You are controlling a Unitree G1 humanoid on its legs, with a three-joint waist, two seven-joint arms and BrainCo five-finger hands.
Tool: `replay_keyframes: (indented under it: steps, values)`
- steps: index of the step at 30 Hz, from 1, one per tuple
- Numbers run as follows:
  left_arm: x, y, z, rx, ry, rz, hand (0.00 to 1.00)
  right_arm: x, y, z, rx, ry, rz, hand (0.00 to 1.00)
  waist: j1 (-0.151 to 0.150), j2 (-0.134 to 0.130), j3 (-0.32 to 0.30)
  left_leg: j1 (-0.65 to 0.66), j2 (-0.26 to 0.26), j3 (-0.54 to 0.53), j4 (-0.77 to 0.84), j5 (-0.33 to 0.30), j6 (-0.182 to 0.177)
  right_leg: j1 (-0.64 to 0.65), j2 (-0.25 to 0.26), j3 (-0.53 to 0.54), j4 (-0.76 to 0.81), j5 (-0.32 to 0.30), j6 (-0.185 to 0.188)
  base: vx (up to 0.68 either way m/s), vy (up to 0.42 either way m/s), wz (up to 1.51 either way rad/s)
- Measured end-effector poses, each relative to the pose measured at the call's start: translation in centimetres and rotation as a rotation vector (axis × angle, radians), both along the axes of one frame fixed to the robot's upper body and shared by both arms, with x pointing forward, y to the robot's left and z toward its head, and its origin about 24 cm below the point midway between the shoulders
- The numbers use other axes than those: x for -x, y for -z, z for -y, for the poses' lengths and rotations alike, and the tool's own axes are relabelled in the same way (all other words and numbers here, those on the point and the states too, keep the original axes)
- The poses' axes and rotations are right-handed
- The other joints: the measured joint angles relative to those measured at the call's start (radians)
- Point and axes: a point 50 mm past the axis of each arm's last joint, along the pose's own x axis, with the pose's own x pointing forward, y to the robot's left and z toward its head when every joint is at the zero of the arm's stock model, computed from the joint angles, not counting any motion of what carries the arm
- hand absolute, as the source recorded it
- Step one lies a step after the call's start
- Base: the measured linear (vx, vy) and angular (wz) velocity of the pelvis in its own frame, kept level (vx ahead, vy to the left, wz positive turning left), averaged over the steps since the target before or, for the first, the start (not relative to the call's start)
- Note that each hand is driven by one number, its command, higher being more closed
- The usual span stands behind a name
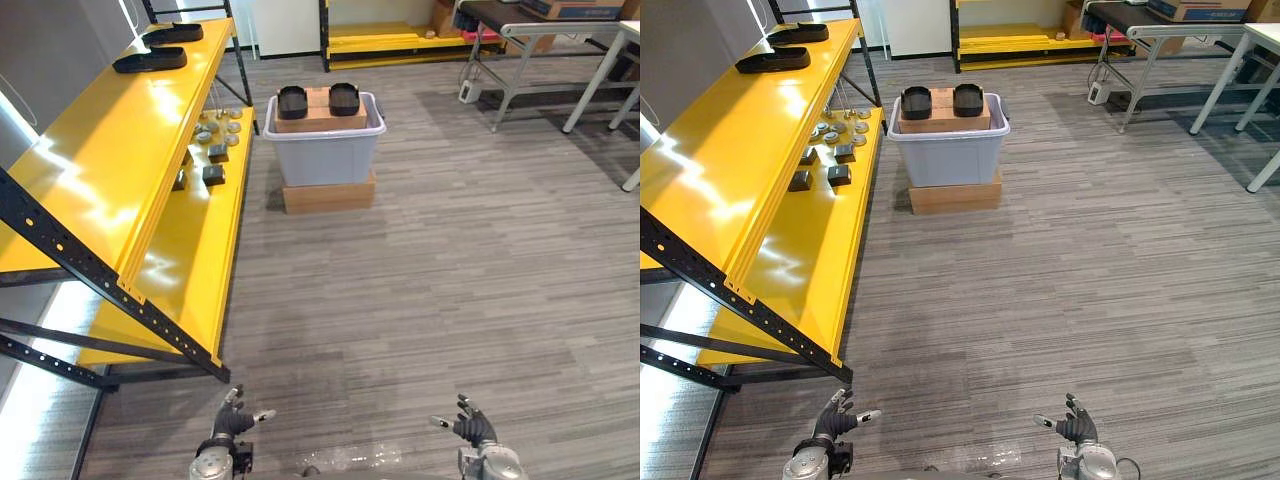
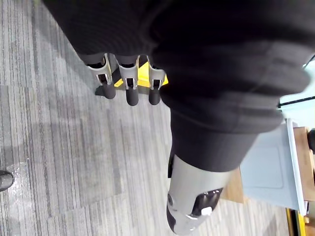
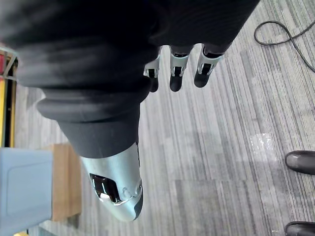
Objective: Walk over and take plastic housings, then place them on the shelf
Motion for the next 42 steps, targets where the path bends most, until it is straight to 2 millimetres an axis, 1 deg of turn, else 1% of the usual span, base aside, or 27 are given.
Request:
replay_keyframes:
  steps: [5, 8, 12, 14, 16, 17, 19, 20, 21, 22, 23, 24, 26, 27, 28, 29, 30, 31, 32, 33, 34, 35, 36, 37, 39, 41, 42]
  values:
    - [0.3, 0.1, -0.1, -0.001, -0.013, -0.014, 0.00, -0.1, -0.1, 0.2, -0.008, 0.024, 0.004, 0.00, 0.002, 0.005, 0.000, -0.004, 0.000, 0.019, -0.007, -0.001, 0.001, -0.018, 0.001, 0.012, -0.001, 0.003, -0.005, -0.02, -0.001, -0.10]
    - [0.4, 0.1, -0.4, 0.000, -0.046, -0.014, 0.00, -1.0, -0.3, 0.4, -0.015, 0.045, 0.022, 0.00, 0.003, 0.008, 0.003, -0.032, 0.001, 0.043, 0.015, -0.014, 0.020, -0.040, 0.003, 0.033, -0.001, 0.007, -0.010, 0.03, 0.003, -0.22]
    - [0.5, 0.0, -1.0, 0.013, -0.118, 0.000, 0.00, -2.2, -0.8, 0.6, -0.013, 0.066, 0.058, 0.00, 0.007, 0.012, 0.009, -0.082, 0.009, 0.077, 0.112, -0.085, 0.034, -0.058, 0.003, 0.070, 0.003, 0.005, -0.007, 0.08, 0.025, -0.30]
    - [0.2, -0.3, -1.1, 0.023, -0.143, 0.023, 0.00, -3.0, -1.1, 0.7, -0.004, 0.071, 0.077, 0.00, 0.011, 0.022, 0.017, -0.106, 0.015, 0.097, 0.161, -0.125, 0.044, -0.090, 0.002, 0.087, 0.050, -0.019, 0.025, 0.09, 0.059, -0.33]
    - [-0.5, -0.8, -0.9, 0.039, -0.156, 0.064, 0.00, -3.3, -1.4, 1.1, 0.001, 0.091, 0.090, 0.00, 0.010, 0.045, 0.041, -0.117, 0.018, 0.105, 0.208, -0.172, 0.059, -0.173, -0.009, 0.076, 0.261, -0.086, 0.089, 0.05, 0.087, -0.16]
    - [-0.6, -0.9, -0.9, 0.040, -0.157, 0.071, 0.00, -3.3, -1.4, 1.1, 0.001, 0.093, 0.093, 0.00, 0.009, 0.043, 0.046, -0.109, 0.015, 0.105, 0.210, -0.184, 0.062, -0.207, -0.014, 0.070, 0.346, -0.097, 0.086, 0.05, 0.120, 0.02]
    - [-1.1, -1.2, -1.1, 0.034, -0.165, 0.090, 0.00, -2.7, -1.1, 1.0, -0.006, 0.101, 0.078, 0.00, 0.002, 0.041, 0.065, -0.053, -0.009, 0.074, 0.209, -0.209, 0.090, -0.338, -0.066, 0.003, 0.672, -0.123, 0.059, 0.18, 0.129, 0.24]
    - [-1.4, -1.3, -1.2, 0.032, -0.172, 0.098, 0.00, -2.4, -1.0, 0.8, -0.012, 0.105, 0.067, 0.00, 0.003, 0.034, 0.070, -0.032, -0.016, 0.068, 0.210, -0.222, 0.096, -0.372, -0.083, -0.017, 0.722, -0.145, 0.045, 0.31, 0.123, 0.30]
    - [-1.4, -1.3, -1.2, 0.034, -0.178, 0.098, 0.00, -2.3, -0.9, 0.8, -0.019, 0.111, 0.063, 0.00, 0.003, 0.042, 0.078, -0.008, -0.016, 0.058, 0.208, -0.232, 0.097, -0.413, -0.097, -0.056, 0.710, -0.157, 0.034, 0.37, 0.105, 0.30]
    - [-1.6, -1.4, -1.3, 0.036, -0.180, 0.104, 0.00, -2.5, -1.0, 0.8, -0.021, 0.110, 0.069, 0.00, 0.001, 0.034, 0.080, 0.014, -0.012, 0.049, 0.198, -0.232, 0.097, -0.438, -0.096, -0.084, 0.669, -0.156, 0.032, 0.42, 0.069, 0.51]
    - [-2.4, -1.8, -1.3, 0.040, -0.178, 0.128, 0.00, -3.0, -1.2, 0.8, -0.019, 0.106, 0.082, 0.00, -0.005, 0.044, 0.106, 0.047, 0.005, 0.022, 0.177, -0.233, 0.095, -0.473, -0.079, -0.107, 0.556, -0.143, 0.029, 0.38, 0.021, 0.47]
    - [-2.6, -1.8, -1.2, 0.041, -0.177, 0.133, 0.00, -3.1, -1.3, 0.8, -0.019, 0.105, 0.085, 0.00, -0.005, 0.046, 0.110, 0.052, 0.009, 0.018, 0.173, -0.233, 0.095, -0.480, -0.075, -0.110, 0.531, -0.135, 0.032, 0.40, -0.022, 0.61]
    - [-3.5, -2.2, -1.2, 0.042, -0.175, 0.158, 0.00, -4.1, -1.7, 0.9, -0.016, 0.097, 0.111, 0.00, -0.015, 0.034, 0.139, 0.094, 0.030, -0.011, 0.151, -0.242, 0.075, -0.512, -0.043, -0.110, 0.336, -0.027, 0.039, 0.40, -0.059, 0.51]
    - [-3.4, -2.2, -1.2, 0.038, -0.184, 0.156, 0.00, -4.6, -2.0, 0.8, -0.013, 0.092, 0.130, 0.00, -0.020, 0.018, 0.145, 0.125, 0.028, -0.029, 0.136, -0.254, 0.052, -0.514, -0.035, -0.104, 0.200, 0.059, 0.046, 0.51, -0.113, 0.59]
    - [-2.9, -2.0, -1.4, 0.032, -0.189, 0.143, 0.00, -4.6, -2.2, 0.8, -0.008, 0.086, 0.140, 0.00, -0.023, -0.015, 0.141, 0.165, 0.014, -0.057, 0.133, -0.280, 0.010, -0.525, -0.043, -0.079, 0.149, 0.116, 0.005, 0.52, -0.140, 0.62]
    - [-2.5, -1.8, -1.3, 0.034, -0.193, 0.129, 0.00, -4.4, -2.2, 0.9, -0.003, 0.085, 0.136, 0.00, -0.027, -0.016, 0.140, 0.182, 0.018, -0.071, 0.140, -0.292, -0.007, -0.528, -0.042, -0.066, 0.179, 0.187, -0.038, 0.53, -0.176, 0.59]
    - [-2.4, -1.7, -1.1, 0.041, -0.192, 0.128, 0.00, -4.1, -2.1, 1.1, 0.002, 0.089, 0.128, 0.00, -0.036, -0.012, 0.136, 0.190, 0.034, -0.088, 0.166, -0.293, -0.010, -0.541, -0.042, -0.076, 0.244, 0.227, -0.055, 0.55, -0.222, 0.39]
    - [-1.9, -1.5, -0.8, 0.046, -0.194, 0.114, 0.00, -4.2, -2.1, 1.1, 0.004, 0.089, 0.131, 0.00, -0.033, 0.017, 0.118, 0.151, 0.072, -0.095, 0.262, -0.292, -0.013, -0.555, -0.026, -0.100, 0.305, 0.164, -0.075, 0.57, -0.229, 0.28]
    - [-1.8, -1.4, -0.7, 0.049, -0.196, 0.111, 0.00, -4.2, -2.1, 1.0, 0.002, 0.088, 0.133, 0.00, -0.033, 0.030, 0.114, 0.119, 0.091, -0.096, 0.338, -0.287, -0.020, -0.547, -0.013, -0.111, 0.314, 0.137, -0.079, 0.60, -0.262, 0.18]
    - [-1.6, -1.2, -0.5, 0.058, -0.203, 0.102, 0.00, -4.2, -2.1, 0.9, 0.000, 0.088, 0.133, 0.00, -0.036, 0.054, 0.118, 0.043, 0.132, -0.089, 0.548, -0.242, -0.050, -0.498, 0.022, -0.136, 0.311, 0.099, -0.103, 0.62, -0.264, 0.13]
    - [-1.2, -0.9, -0.3, 0.070, -0.214, 0.088, 0.00, -4.0, -1.9, 0.5, -0.006, 0.074, 0.124, 0.00, -0.035, 0.064, 0.119, -0.050, 0.176, -0.077, 0.791, -0.083, -0.052, -0.423, 0.056, -0.143, 0.288, 0.064, -0.123, 0.63, -0.263, 0.09]
    - [-1.0, -0.9, -0.1, 0.075, -0.215, 0.085, 0.00, -3.9, -1.9, 0.2, -0.013, 0.068, 0.126, 0.00, -0.029, 0.065, 0.120, -0.092, 0.204, -0.074, 0.904, -0.035, -0.055, -0.383, 0.071, -0.143, 0.272, 0.051, -0.135, 0.75, -0.277, -0.08]
    - [-1.0, -0.8, 0.2, 0.085, -0.210, 0.082, 0.00, -4.0, -2.0, -0.5, -0.038, 0.079, 0.148, 0.00, -0.020, 0.058, 0.124, -0.196, 0.283, -0.010, 1.162, -0.035, -0.047, -0.278, 0.103, -0.136, 0.227, 0.028, -0.157, 0.61, -0.210, -0.12]
    - [-1.0, -0.8, 0.3, 0.092, -0.207, 0.083, 0.00, -4.2, -1.9, -0.9, -0.056, 0.094, 0.159, 0.00, -0.016, 0.047, 0.131, -0.256, 0.307, 0.031, 1.250, -0.046, -0.038, -0.211, 0.110, -0.125, 0.191, 0.020, -0.160, 0.59, -0.201, -0.14]
    - [-1.1, -0.8, 0.7, 0.108, -0.204, 0.088, 0.00, -4.1, -1.8, -1.3, -0.078, 0.109, 0.162, 0.00, 0.006, 0.023, 0.131, -0.361, 0.312, 0.098, 1.284, -0.070, -0.007, -0.102, 0.109, -0.089, 0.103, 0.014, -0.158, 0.56, -0.163, -0.21]
    - [-1.2, -0.8, 1.0, 0.116, -0.202, 0.093, 0.00, -4.3, -1.8, -1.3, -0.080, 0.108, 0.164, 0.00, 0.017, 0.017, 0.134, -0.454, 0.282, 0.149, 1.144, -0.089, -0.007, -0.016, 0.107, -0.067, 0.024, 0.006, -0.159, 0.48, -0.066, -0.25]
    - [-1.1, -0.8, 0.9, 0.113, -0.197, 0.091, 0.00, -4.3, -1.8, -1.3, -0.081, 0.108, 0.163, 0.00, 0.030, 0.014, 0.140, -0.485, 0.252, 0.179, 0.976, -0.112, 0.000, 0.028, 0.096, -0.052, -0.003, -0.006, -0.149, 0.48, 0.025, -0.25]
